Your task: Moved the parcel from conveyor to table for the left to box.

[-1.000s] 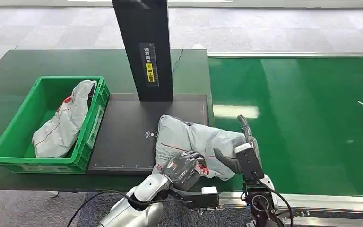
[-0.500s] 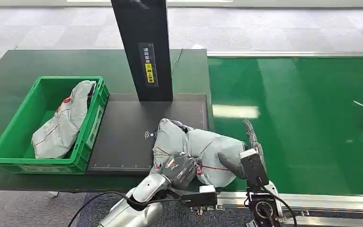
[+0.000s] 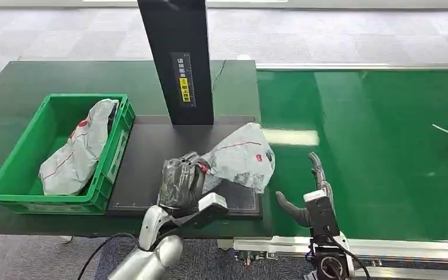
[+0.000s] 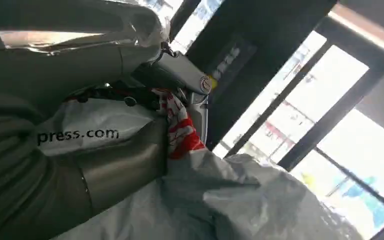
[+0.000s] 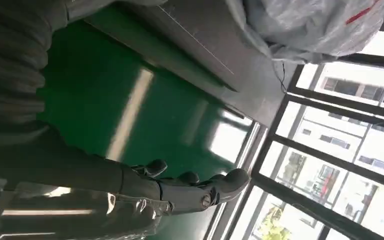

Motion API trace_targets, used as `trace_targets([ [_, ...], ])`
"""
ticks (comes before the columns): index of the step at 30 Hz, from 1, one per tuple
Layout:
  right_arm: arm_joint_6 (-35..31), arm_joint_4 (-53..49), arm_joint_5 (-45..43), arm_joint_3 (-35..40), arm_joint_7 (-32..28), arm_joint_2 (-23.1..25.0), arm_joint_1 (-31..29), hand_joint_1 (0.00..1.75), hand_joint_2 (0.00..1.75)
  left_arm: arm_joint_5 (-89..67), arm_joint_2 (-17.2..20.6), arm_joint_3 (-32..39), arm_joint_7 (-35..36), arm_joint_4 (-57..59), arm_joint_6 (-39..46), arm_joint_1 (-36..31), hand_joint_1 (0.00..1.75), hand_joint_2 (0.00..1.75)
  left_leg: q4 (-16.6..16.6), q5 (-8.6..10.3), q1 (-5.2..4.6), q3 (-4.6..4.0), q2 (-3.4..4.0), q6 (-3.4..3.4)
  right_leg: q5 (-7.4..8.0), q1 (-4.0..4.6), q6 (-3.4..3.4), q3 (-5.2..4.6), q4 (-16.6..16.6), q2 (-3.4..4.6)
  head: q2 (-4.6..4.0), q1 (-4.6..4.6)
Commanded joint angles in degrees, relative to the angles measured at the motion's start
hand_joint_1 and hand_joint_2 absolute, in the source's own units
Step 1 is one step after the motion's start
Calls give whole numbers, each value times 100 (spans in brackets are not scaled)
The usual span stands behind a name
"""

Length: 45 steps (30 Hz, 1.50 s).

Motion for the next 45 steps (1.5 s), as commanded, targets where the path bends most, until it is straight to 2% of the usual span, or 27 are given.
trace_targets([
  [1, -145, 356, -238, 190, -108, 17, -340, 0, 175, -331, -885, 2660, -2429, -1593, 463, 552, 175, 175, 8, -8, 3, -7, 22, 3, 2, 3, 0, -10, 2, 22, 0, 0],
  [2, -170, 425, -296, 238, -141, 3, -384, 0, 175, -312, -946, 2849, -2620, -1812, 463, 548, 175, 175, 8, -6, 4, -10, 18, 2, 3, 5, 0, -13, 1, 18, 0, 2],
  [6, -192, 584, -425, 410, -217, -74, -479, 0, 175, -613, -933, 3120, -2620, -2869, 463, 559, 175, 175, -14, -6, 3, 18, 34, 5, 9, 5, -2, 10, -22, 34, 0, 2],
  [7, -202, 612, -448, 429, -229, -76, -493, 0, 175, -672, -907, 3118, -2620, -2979, 463, 550, 175, 175, 9, -7, 6, -13, 30, -1, 6, 6, -4, -19, 4, 31, 0, 0],
  [9, -214, 717, -520, 483, -265, -91, -558, 0, 175, -687, -841, 3081, -2620, -3333, 463, 479, 175, 175, 2, -7, 6, -5, 42, -1, 6, 7, -7, -15, -1, 36, 0, -2],
  [12, -198, 884, -587, 550, -299, -105, -693, 0, 175, -776, -840, 3147, -2620, -3679, 463, 346, 175, 175, 7, -2, 9, -13, 12, -1, 3, 10, -4, -17, 0, 10, 0, -2],
  [14, -218, 975, -637, 579, -322, -130, -752, 0, 175, -805, -880, 3300, -2620, -3607, 463, 281, 175, 175, 7, -3, 8, -12, 23, 1, 5, 10, -1, -17, 0, 21, 0, 0],
  [15, -244, 994, -691, 597, -347, -176, -743, 0, 175, -776, -615, 3404, -2367, -3622, 463, 428, 175, 175, 3, -1, 5, -9, 19, 0, 3, 7, -1, -15, 1, 16, 0, -2],
  [16, -272, 971, -704, 608, -348, -185, -721, 0, 175, -987, -977, 3741, -2620, -3190, 463, 201, 175, 175, 0, -2, 5, -1, 21, 2, 4, 6, 0, -6, -4, 18, 0, 2],
  [18, -301, 849, -759, 636, -345, -276, -632, 0, 175, -1345, -977, 4400, -2519, -2432, 463, -215, 175, 175, -9, 3, 3, 7, 10, 2, 4, 5, -1, 4, -12, 7, 0, 2],
  [20, -301, 806, -772, 638, -333, -305, -616, 0, 175, -1544, -977, 4646, -2441, -2115, 463, -426, 175, 175, -4, 5, 0, 1, 1, -1, 1, 1, -2, -1, -2, -2, 0, 0],
  [22, -321, 765, -783, 624, -279, -324, -619, 0, 175, -2351, -802, 4897, -1538, -1347, 463, -743, 175, 175, -5, 6, -1, 2, -2, -1, 2, 0, -3, 0, -3, -5, 0, 0],
  [25, -306, 782, -797, 610, -230, -341, -683, 0, 175, -3082, -146, 4655, 271, -114, 463, -1181, 175, 175, -17, 14, -1, 12, -6, -2, 7, 0, -6, 9, -13, -9, 0, 2],
  [28, -232, 841, -789, 635, -197, -327, -775, 0, 175, -2788, 411, 4580, 964, 750, 463, -1415, 175, 175, -19, 15, -3, 19, 0, -4, 7, -2, -7, 11, -11, -1, 0, 2],
  [31, -221, 890, -779, 648, -135, -286, -834, 0, 175, -2638, 574, 4782, 1164, 1247, 463, -1512, 175, 175, -11, 10, 1, 13, 9, -4, 6, 2, -9, 3, -3, 6, 0, 0],
  [32, -210, 901, -770, 665, -134, -277, -852, 0, 175, -2470, 617, 4918, 1049, 1279, 463, -1479, 175, 175, -17, 13, 0, 19, 12, -4, 9, 3, -10, 8, -9, 10, 0, 0],
  [34, -204, 899, -753, 683, -129, -265, -851, 0, 175, -2335, 480, 5630, 663, 1011, 463, -1401, 175, 175, -11, 10, 2, 12, 18, -5, 8, 3, -8, 1, -4, 17, 0, 0],
  [35, -204, 899, -753, 683, -129, -265, -851, 0, 175, -2335, 480, 5630, 663, 1011, 463, -1401, 175, 175, -7, 8, 2, 9, 23, -5, 7, 4, -7, -2, -1, 22, 0, 2],
  [37, -213, 857, -740, 707, -124, -260, -793, 0, 175, -2051, 50, 7242, -791, 350, 463, -1424, 175, 175, -8, 7, 4, 7, 29, -5, 8, 6, -8, -2, -3, 26, 0, 2],
  [38, -213, 857, -740, 707, -124, -260, -793, 0, 175, -2051, 50, 7242, -791, 350, 463, -1424, 175, 175, -5, 7, 3, 2, 27, -5, 7, 5, -7, -8, 1, 24, 0, 2],
  [39, -250, 855, -740, 716, -131, -262, -751, 0, 175, -2059, -77, 8127, -1564, 426, 463, -1622, 175, 175, -7, 6, 5, 6, 30, -5, 8, 7, -8, -3, -4, 27, 0, 2],
  [40, -274, 854, -749, 712, -136, -264, -722, 0, 175, -2101, -92, 8481, -1849, 526, 463, -1720, 175, 175, -2, 6, 8, -2, 27, -7, 8, 10, -9, -10, -1, 25, 0, 2],
  [44, -275, 852, -762, 711, -139, -266, -699, 0, 175, -2383, -116, 8817, -1928, 564, 463, -1852, 175, 175, -4, 11, 4, -5, 10, -8, 5, 6, -9, -13, 1, 8, 0, 0],
  [45, -284, 855, -758, 697, -103, -246, -693, 0, 175, -2603, -22, 8745, -1695, 835, 463, -1888, 175, 175, -8, 12, 6, 0, 10, -8, 7, 8, -10, -8, -5, 8, 0, 4],
])
